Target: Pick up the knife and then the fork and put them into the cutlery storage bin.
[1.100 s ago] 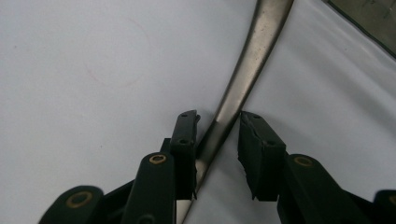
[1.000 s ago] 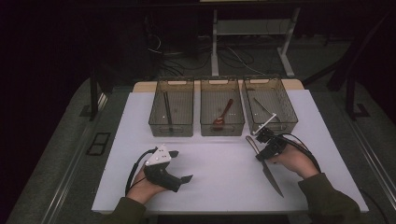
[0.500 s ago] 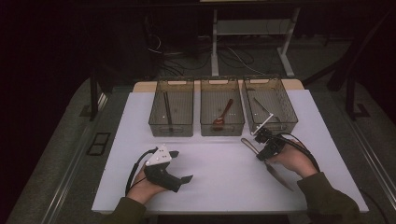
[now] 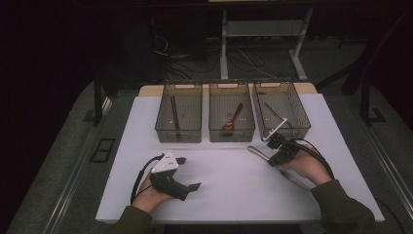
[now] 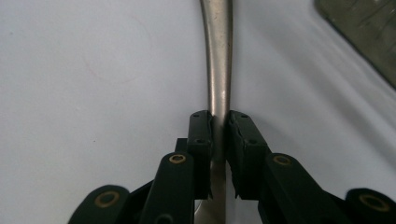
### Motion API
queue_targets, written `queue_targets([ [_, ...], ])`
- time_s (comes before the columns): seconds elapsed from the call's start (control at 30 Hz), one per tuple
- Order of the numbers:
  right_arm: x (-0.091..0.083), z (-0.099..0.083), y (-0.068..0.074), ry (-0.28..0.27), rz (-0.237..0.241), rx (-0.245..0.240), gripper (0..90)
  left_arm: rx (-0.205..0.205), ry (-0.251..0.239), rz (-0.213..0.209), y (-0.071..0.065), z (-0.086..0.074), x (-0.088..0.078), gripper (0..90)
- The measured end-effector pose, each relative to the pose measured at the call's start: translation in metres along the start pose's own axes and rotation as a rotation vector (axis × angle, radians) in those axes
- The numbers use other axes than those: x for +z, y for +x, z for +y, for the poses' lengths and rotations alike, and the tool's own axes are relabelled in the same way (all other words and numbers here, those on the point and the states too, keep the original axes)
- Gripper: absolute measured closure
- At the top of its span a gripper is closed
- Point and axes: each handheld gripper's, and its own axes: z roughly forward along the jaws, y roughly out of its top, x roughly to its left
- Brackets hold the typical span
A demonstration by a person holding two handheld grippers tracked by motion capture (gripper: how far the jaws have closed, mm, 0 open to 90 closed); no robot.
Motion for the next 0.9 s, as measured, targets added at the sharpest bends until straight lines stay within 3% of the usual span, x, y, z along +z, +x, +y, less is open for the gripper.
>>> queue_targets([
  [0.07,-0.004,-0.001,-0.002,-0.033,0.005,0.007,78.6,0.000,0.000,0.001,0.000,0.000,0.000,0.0],
  [0.17,-0.011,-0.003,-0.005,-0.081,0.057,0.026,78.6,0.002,0.001,-0.001,0.000,0.000,0.000,0.0],
  [0.43,-0.018,-0.011,-0.012,-0.159,0.068,0.037,78.6,0.003,0.001,0.000,0.000,0.000,0.000,0.0],
  [0.9,-0.050,-0.024,-0.026,-0.246,0.066,0.075,78.6,-0.002,0.000,-0.001,0.000,0.000,0.000,0.0],
])
